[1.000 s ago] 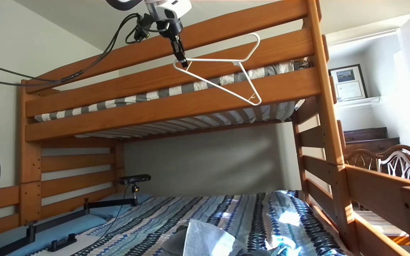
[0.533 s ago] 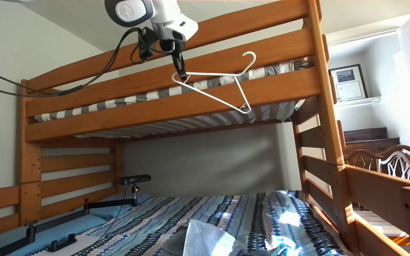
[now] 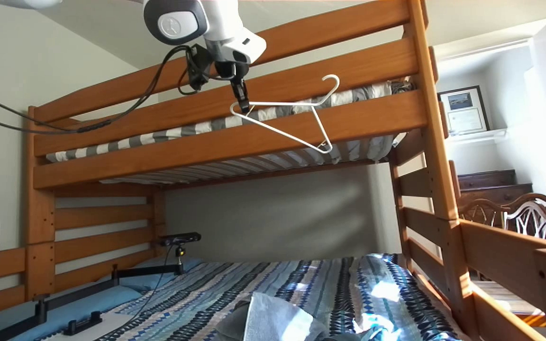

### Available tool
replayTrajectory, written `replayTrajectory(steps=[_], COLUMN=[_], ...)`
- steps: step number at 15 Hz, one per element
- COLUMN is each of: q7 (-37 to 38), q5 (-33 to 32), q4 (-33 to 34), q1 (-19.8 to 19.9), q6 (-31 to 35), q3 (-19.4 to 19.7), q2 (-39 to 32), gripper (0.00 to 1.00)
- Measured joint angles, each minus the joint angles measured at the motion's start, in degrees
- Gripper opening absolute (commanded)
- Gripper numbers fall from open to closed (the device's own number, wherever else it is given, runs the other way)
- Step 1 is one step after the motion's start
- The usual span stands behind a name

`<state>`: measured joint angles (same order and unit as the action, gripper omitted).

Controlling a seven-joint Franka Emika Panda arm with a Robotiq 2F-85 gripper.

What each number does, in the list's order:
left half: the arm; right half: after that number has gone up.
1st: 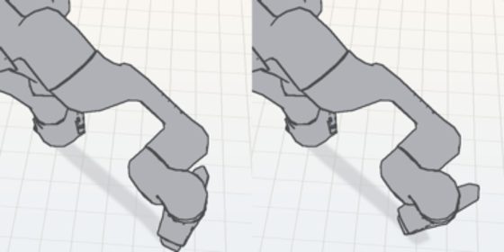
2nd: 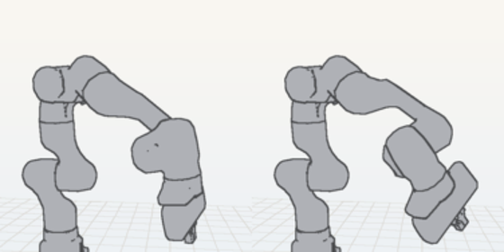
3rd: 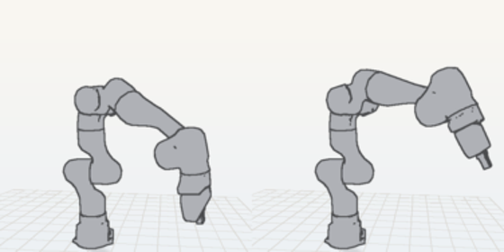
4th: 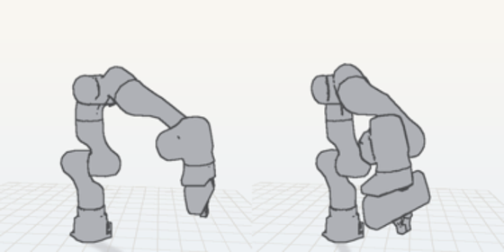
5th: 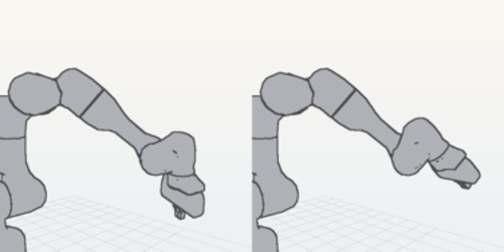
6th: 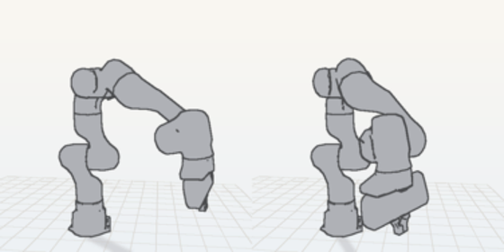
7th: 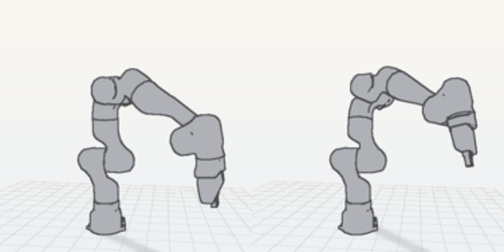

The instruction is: Put the white hanger on the bottom bed.

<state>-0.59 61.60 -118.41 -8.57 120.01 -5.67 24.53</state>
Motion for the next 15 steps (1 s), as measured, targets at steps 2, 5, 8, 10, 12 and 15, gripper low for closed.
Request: replayTrajectory(steps=[2,5,8,10,12,15], q7=[-1.7,-5.4,-8.4,-10.4,-12.5,-16.7], q5=[3.4,9.4,14.6,17.1,19.1,21.5], q4=[-0.3,-1.3,-2.7,-3.8,-5.0,-6.7], q1=[0.0,0.0,0.2,0.3,0.5,0.9], q6=[0.9,1.1,0.7,0.4,-0.2,-0.9], q3=[0.0,0.4,0.9,1.2,1.3,1.3], q2=[-1.8,-5.3,-8.4,-10.1,-11.6,-13.8], gripper=[0.02,0.02,0.02,0.02,0.02,0.02])
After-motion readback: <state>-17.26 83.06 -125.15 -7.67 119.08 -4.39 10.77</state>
